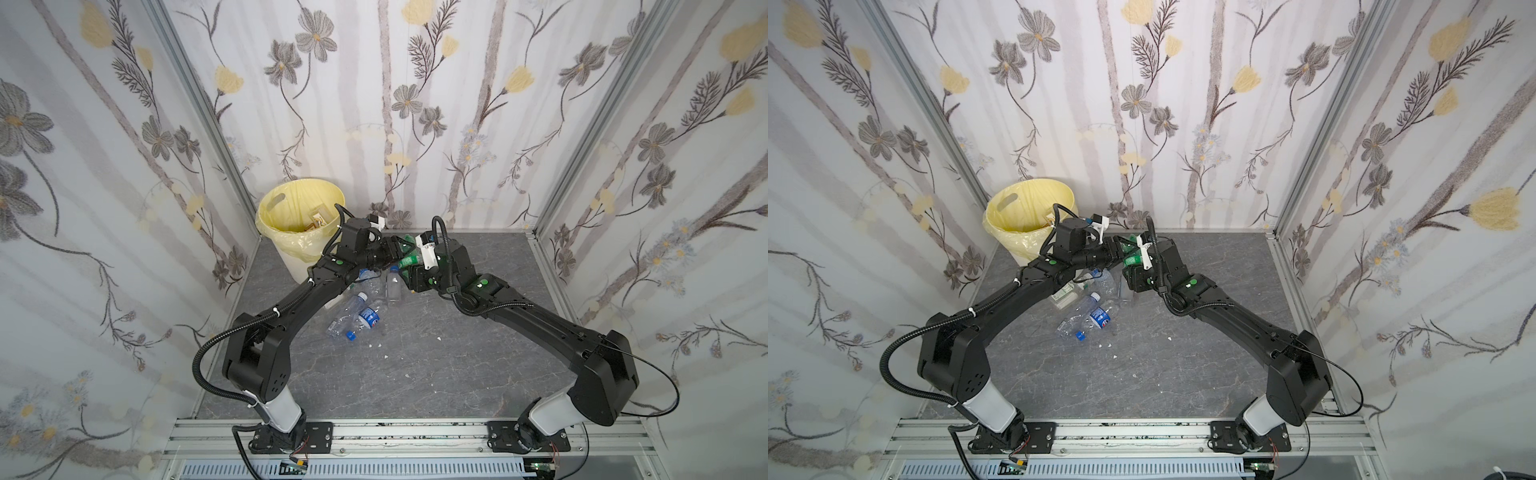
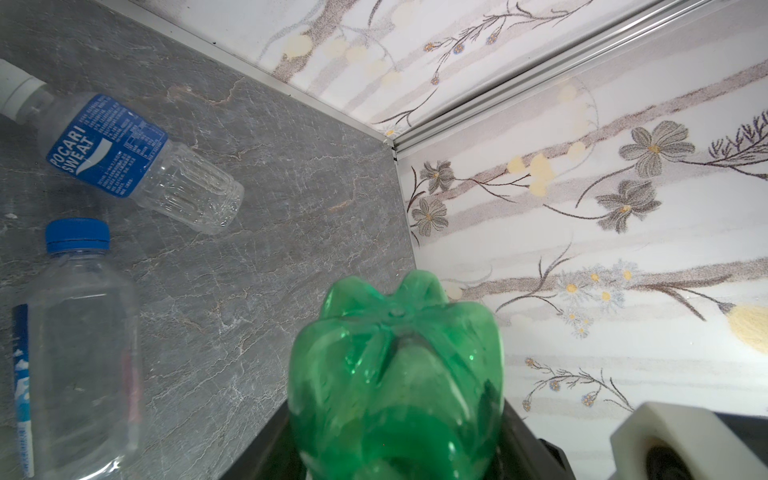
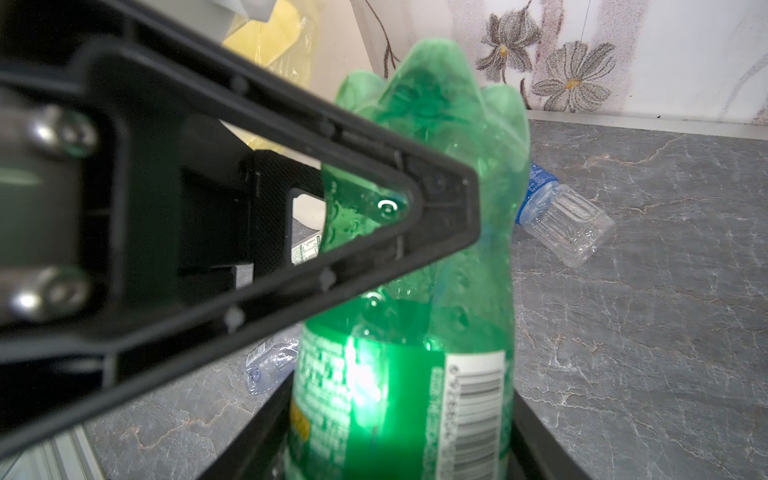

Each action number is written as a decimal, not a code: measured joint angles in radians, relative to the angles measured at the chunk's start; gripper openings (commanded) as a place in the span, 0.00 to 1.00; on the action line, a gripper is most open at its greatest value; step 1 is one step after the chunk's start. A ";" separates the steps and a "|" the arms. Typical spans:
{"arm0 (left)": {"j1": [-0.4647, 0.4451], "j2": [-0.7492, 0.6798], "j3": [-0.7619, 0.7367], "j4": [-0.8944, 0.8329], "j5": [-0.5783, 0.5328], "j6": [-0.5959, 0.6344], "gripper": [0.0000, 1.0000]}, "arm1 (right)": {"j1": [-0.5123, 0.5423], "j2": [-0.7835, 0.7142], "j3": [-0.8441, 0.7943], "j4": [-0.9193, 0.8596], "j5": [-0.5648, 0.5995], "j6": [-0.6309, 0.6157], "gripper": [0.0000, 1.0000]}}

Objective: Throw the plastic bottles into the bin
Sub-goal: 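Close the left gripper on the green bottle's top held by the right gripper, then carry the green bottle over the bin with the left gripper while the right withdraws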

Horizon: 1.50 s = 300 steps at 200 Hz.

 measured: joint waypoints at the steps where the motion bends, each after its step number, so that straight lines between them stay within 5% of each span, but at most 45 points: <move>1: 0.000 0.000 0.000 0.000 0.000 0.000 0.58 | 0.000 0.000 0.000 0.000 0.000 0.000 0.66; 98: 0.019 -0.016 0.000 -0.002 -0.074 0.055 0.55 | 0.006 -0.040 -0.006 -0.001 -0.023 -0.008 0.82; 139: 0.044 -0.042 0.039 -0.031 -0.101 0.093 0.55 | 0.006 -0.100 -0.025 -0.005 -0.024 -0.016 0.99; 203: 0.125 -0.095 0.205 -0.098 -0.161 0.202 0.56 | 0.043 -0.130 0.034 -0.010 -0.003 -0.046 1.00; 300: 0.345 -0.149 0.545 -0.222 -0.306 0.338 0.59 | 0.147 0.042 0.309 -0.055 -0.002 -0.107 1.00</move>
